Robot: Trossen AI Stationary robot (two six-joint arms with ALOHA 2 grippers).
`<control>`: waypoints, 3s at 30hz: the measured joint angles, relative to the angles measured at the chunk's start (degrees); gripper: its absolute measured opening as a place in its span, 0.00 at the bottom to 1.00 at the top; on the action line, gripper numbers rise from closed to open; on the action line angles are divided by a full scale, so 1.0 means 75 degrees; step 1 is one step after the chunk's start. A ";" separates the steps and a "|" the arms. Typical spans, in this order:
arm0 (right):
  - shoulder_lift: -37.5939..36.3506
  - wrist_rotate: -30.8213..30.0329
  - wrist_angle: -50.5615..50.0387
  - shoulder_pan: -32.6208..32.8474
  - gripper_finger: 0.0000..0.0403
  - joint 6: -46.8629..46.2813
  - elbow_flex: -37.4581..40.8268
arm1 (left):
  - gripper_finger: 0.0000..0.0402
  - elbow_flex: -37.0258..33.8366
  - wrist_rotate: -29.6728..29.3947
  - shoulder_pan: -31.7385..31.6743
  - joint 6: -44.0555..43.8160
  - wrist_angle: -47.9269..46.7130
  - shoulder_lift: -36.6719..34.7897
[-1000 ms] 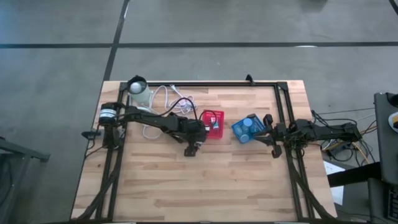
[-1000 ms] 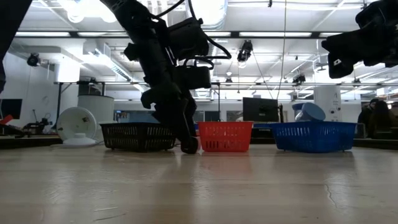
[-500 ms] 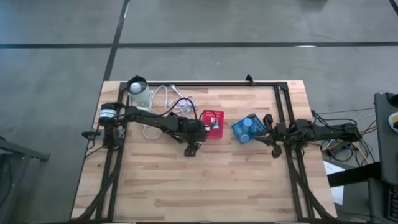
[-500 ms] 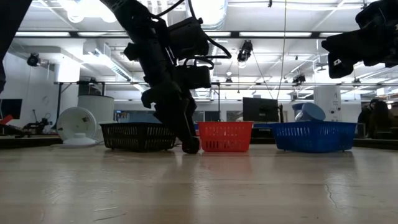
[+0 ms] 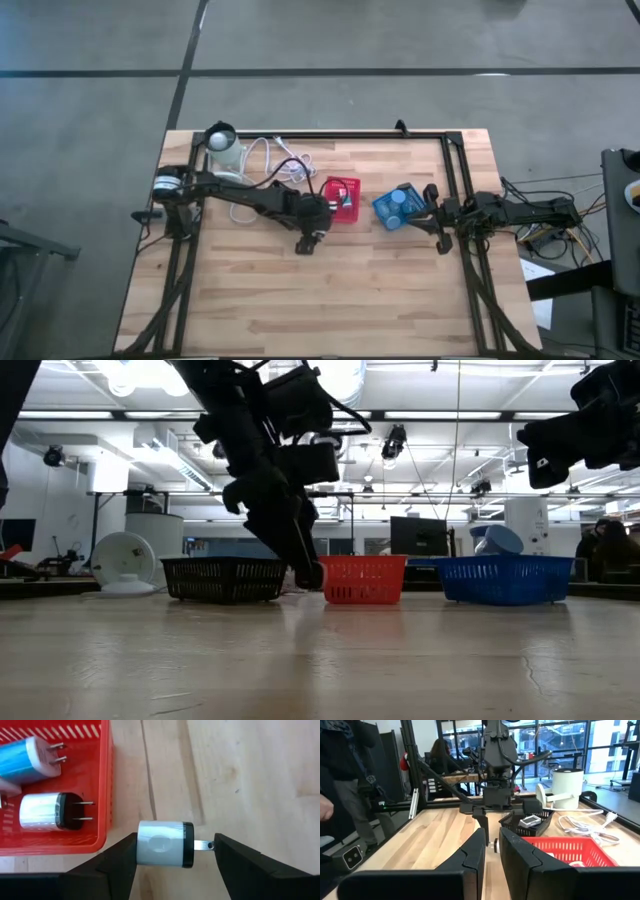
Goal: Pick & Place Office items
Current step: Put the white charger adapter into the red basket
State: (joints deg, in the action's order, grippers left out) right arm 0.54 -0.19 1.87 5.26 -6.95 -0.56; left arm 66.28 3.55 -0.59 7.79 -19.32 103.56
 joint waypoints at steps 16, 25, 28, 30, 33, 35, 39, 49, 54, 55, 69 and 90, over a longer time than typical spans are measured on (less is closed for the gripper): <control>0.0000 0.0003 -0.0024 -0.0003 0.13 -0.0023 0.0000 | 0.62 0.0000 0.1115 0.0288 -0.0100 -0.0283 -0.1262; 0.0005 0.0006 -0.0055 0.0000 0.13 -0.0057 0.0000 | 0.62 -0.0006 0.1397 0.0518 -0.0286 -0.0539 -0.2762; 0.0009 0.0009 -0.0055 0.0000 0.13 -0.0062 0.0000 | 0.62 -0.0122 0.1404 0.0568 -0.0287 -0.0501 -0.3348; 0.0009 0.0010 -0.0057 0.0000 0.13 -0.0078 0.0000 | 0.62 -0.0294 0.1531 0.0588 -0.0199 -0.0383 -0.3782; 0.0009 0.0015 -0.0088 0.0000 0.13 -0.0081 0.0000 | 0.62 -0.0775 0.1587 0.0588 -0.0238 -0.0006 -0.4534; 0.0003 0.0015 -0.0113 -0.0003 0.13 -0.0081 0.0000 | 0.62 -0.1180 0.1557 0.0588 -0.0299 0.0302 -0.5065; 0.0000 0.0014 -0.0118 -0.0001 0.13 -0.0081 0.0000 | 0.62 -0.2052 0.1255 0.0588 -0.0459 0.0843 -0.6106; 0.0000 0.0013 -0.0111 -0.0002 0.13 -0.0080 0.0000 | 0.62 -0.4276 0.0423 0.0585 -0.0887 0.2339 -0.8409; 0.0000 0.0012 -0.0108 -0.0001 0.13 -0.0081 0.0000 | 0.62 -0.5246 -0.0187 0.0583 -0.1129 0.2693 -0.9287; 0.0000 0.0012 -0.0108 -0.0002 0.13 -0.0080 0.0000 | 0.62 -0.5401 -0.0283 0.0582 -0.1199 0.2734 -0.9424; 0.0000 0.0009 -0.0090 -0.0003 0.13 -0.0078 0.0000 | 0.62 -0.6560 -0.0469 0.0582 -0.1332 0.3148 -1.0725; 0.0000 0.0009 -0.0096 -0.0003 0.13 -0.0113 0.0000 | 0.62 -0.6878 -0.0466 0.0582 -0.1335 0.3074 -1.1286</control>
State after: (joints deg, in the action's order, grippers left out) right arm 0.54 -0.12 1.15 5.24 -7.79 -0.56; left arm 14.70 0.05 3.77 -2.22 3.74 18.92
